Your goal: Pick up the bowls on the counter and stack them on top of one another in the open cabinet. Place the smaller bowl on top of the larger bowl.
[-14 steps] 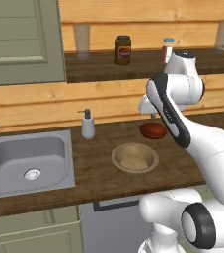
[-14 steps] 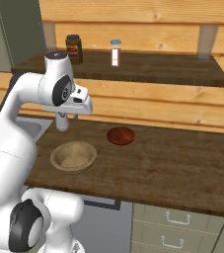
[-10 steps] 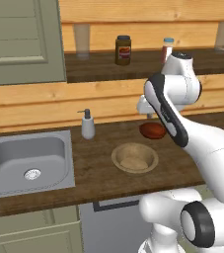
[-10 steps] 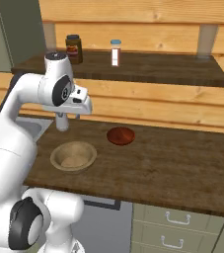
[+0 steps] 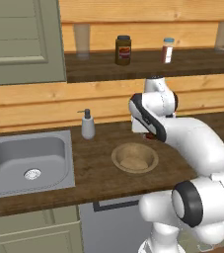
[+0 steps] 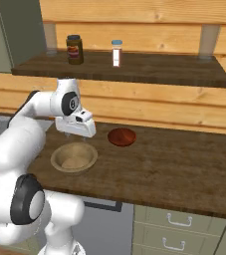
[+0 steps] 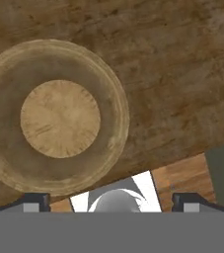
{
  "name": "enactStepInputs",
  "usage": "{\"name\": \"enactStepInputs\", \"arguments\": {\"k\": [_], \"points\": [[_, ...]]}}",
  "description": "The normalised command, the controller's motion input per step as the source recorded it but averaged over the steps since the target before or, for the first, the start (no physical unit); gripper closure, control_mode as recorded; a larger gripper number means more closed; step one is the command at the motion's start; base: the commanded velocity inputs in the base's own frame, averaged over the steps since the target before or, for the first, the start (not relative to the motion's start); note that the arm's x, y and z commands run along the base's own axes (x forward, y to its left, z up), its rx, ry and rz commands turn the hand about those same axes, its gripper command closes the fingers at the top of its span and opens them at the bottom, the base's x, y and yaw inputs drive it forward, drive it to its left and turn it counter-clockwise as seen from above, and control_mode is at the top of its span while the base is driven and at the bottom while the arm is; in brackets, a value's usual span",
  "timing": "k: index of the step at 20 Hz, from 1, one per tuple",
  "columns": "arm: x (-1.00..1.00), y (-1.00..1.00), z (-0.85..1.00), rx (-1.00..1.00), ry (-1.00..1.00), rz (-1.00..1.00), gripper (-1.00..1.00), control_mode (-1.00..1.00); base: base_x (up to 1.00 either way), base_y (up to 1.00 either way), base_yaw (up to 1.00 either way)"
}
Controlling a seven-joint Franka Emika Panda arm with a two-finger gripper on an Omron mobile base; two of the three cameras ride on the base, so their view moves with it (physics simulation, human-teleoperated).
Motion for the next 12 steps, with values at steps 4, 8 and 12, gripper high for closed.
{"name": "enactStepInputs", "arguments": {"k": [4, 8, 12], "points": [[0.36, -0.56, -0.92, 0.00, 0.15, -0.22, -1.00, -1.00, 0.00, 0.00, 0.00], [0.20, -0.88, -0.62, 0.02, 0.05, -0.19, -1.00, -1.00, 0.00, 0.00, 0.00], [0.00, -0.89, -0.30, 0.11, 0.00, -0.18, -1.00, -1.00, 0.00, 0.00, 0.00]]}}
